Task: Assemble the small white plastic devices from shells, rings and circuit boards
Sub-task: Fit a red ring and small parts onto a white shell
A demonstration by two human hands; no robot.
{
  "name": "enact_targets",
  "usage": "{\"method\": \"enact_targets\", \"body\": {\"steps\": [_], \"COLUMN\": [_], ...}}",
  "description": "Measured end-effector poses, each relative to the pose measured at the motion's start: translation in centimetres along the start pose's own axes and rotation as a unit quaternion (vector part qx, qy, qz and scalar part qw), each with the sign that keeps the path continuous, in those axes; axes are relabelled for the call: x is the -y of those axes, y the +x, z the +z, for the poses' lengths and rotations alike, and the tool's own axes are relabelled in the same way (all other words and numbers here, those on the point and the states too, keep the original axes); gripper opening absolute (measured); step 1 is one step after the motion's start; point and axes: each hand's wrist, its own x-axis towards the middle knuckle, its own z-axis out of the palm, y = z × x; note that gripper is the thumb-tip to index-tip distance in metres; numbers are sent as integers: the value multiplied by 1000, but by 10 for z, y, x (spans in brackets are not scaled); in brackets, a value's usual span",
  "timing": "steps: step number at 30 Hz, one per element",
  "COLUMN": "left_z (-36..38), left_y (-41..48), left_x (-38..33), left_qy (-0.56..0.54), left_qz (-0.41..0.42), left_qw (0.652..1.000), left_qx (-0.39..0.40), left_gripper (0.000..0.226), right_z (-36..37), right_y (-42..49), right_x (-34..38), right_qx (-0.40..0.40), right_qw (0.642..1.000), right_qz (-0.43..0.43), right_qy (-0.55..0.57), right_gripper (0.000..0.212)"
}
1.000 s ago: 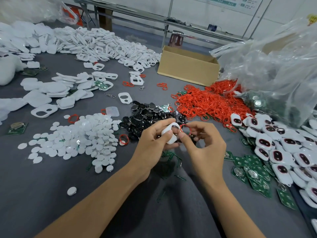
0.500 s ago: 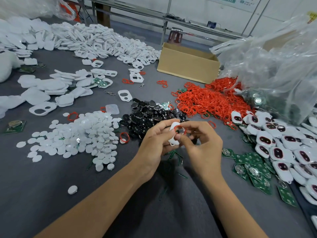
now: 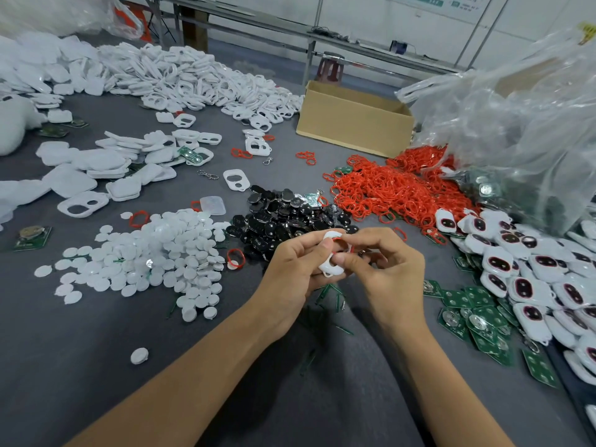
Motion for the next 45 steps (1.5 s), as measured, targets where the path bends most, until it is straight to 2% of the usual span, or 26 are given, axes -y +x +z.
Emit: {"method": "enact_targets", "body": {"steps": [9,15,33,45], "left_z": [1,3,2,-1], "left_y": [-1,-1,-2,-1], "left_x": [0,0,0,-2], "left_qy": [-5,-48,-19,-79], "left_qz": [5,-10,-5,-32], "left_qw": [1000,999,999,996], "left_qx": [13,1,-25,-21], "left_gripper": [30,30,25,26], "right_z": [1,1,1,4], "right_y": [1,2,1,-2], "right_x": [2,2,-5,-4], "right_qx": [-1,-9,16,10], "right_qw": [999,999,1000,1000], "right_qz": [9,-1,-21,-26], "right_qy": [44,35,0,1], "right_gripper": [39,39,41,40]}}
